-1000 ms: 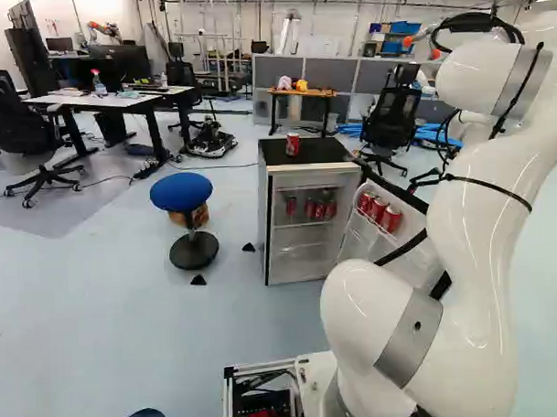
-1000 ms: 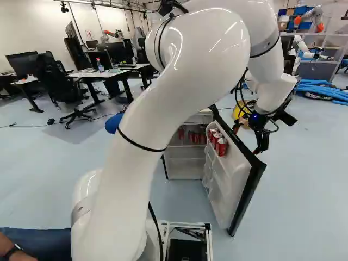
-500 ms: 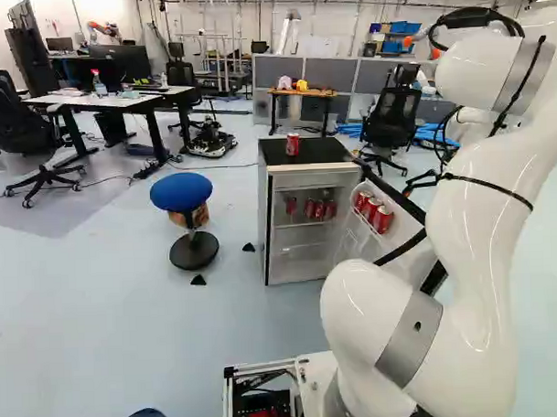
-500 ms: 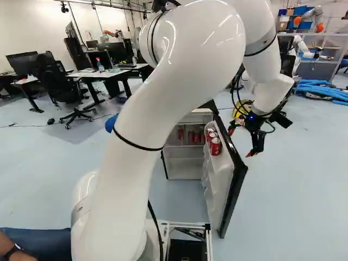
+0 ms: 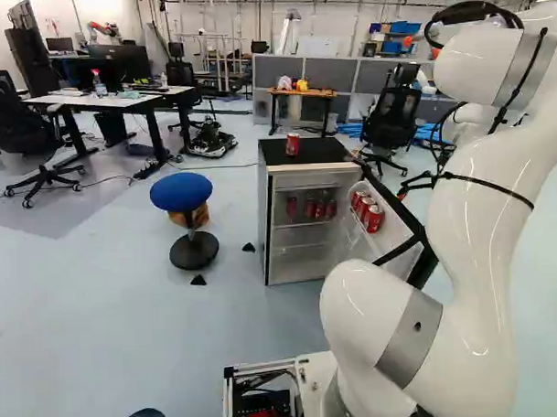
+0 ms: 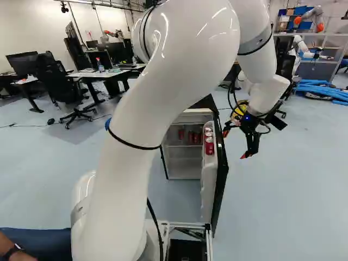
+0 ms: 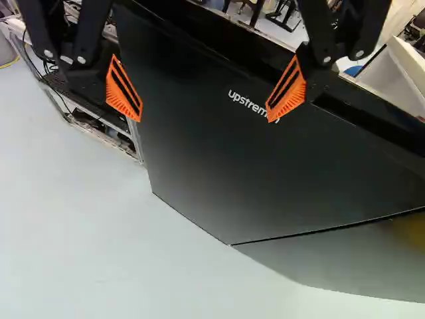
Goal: Grab a drink from the fridge
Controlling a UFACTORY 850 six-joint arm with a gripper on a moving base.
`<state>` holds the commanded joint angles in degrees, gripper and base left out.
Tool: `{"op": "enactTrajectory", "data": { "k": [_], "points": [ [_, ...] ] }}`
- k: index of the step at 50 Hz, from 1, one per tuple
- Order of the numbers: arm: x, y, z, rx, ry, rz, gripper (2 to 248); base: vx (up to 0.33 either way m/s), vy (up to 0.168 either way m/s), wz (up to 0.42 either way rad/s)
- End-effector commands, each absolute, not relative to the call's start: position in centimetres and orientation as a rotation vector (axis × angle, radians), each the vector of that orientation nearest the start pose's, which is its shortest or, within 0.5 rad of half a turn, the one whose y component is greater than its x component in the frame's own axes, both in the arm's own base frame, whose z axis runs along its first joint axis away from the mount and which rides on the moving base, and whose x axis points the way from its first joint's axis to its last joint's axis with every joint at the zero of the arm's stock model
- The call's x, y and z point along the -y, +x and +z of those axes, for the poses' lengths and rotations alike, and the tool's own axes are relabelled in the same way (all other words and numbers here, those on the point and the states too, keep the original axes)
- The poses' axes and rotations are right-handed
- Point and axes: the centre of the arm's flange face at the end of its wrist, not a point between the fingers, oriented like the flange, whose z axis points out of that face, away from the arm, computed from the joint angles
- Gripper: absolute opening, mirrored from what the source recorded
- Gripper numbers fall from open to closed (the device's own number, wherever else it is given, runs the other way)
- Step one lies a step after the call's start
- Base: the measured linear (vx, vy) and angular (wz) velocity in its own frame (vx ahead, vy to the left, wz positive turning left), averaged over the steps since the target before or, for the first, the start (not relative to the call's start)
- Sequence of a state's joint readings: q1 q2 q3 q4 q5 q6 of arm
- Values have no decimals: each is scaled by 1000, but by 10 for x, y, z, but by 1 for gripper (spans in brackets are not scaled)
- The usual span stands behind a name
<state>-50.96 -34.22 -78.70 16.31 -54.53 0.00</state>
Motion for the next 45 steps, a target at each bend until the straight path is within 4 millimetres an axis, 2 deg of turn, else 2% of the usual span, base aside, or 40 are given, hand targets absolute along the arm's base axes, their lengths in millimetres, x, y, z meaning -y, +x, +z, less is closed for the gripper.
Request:
{"op": "enactTrajectory", "data": {
  "k": [45],
  "points": [
    [401, 412, 399, -1356, -2492, 208, 247, 0, 0, 0]
  ]
}}
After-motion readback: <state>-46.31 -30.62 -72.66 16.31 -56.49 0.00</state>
